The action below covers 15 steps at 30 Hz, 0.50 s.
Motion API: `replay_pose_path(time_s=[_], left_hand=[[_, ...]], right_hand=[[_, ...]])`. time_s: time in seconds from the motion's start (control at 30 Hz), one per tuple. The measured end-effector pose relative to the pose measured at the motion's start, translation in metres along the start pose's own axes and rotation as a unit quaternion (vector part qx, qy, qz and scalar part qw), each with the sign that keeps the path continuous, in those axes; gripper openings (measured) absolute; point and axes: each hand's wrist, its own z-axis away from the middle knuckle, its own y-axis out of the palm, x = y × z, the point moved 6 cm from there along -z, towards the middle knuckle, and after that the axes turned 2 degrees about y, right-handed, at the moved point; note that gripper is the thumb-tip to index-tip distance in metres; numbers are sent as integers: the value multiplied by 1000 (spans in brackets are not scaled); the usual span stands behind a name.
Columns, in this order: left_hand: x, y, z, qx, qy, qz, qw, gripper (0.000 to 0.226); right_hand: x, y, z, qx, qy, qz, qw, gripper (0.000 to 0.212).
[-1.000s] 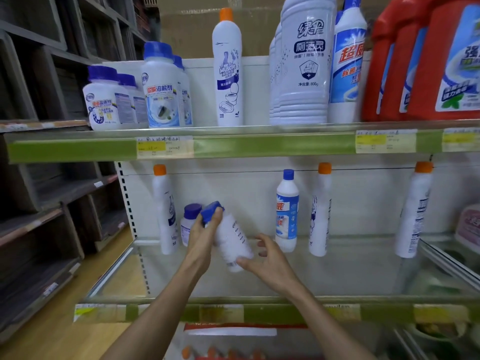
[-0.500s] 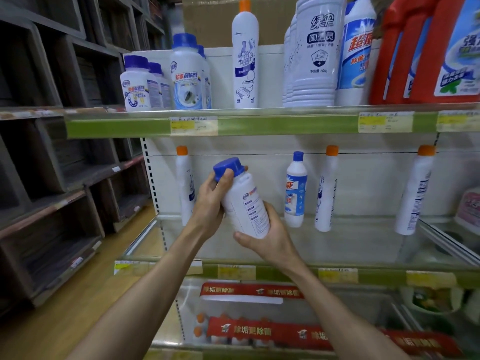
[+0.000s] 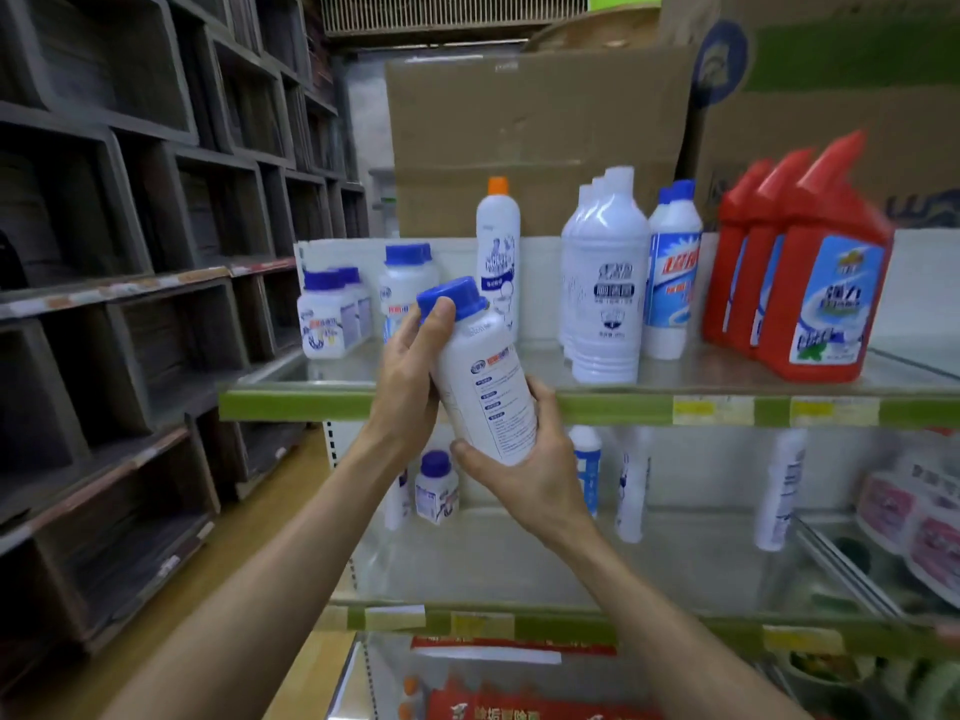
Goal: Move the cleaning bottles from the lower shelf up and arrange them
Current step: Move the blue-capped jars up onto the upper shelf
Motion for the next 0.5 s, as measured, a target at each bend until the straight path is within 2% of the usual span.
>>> replay_pose_path(time_s=[0.1,0.23,0.33,0.4,0.5], left_hand=[[-30,2,-20,1,3,4,1000,70],[-51,3,-37,3,-1,-13,1000,68],[-55,3,-46,9,-15,-20,1000,60],[-52,3,-51,25,-46,13,999,63],[-45,2,-55,48,-95,67,992,55]], right_hand=[[27,2,-23,-3,-3,-5,1000,77],[44,7,-42,15,17,-17,1000,74],[43,10,-47,44,51,-85,994,73],[38,16,-49,78,103,-166,978,74],[37,33,-44,177,171,-308,919,75]])
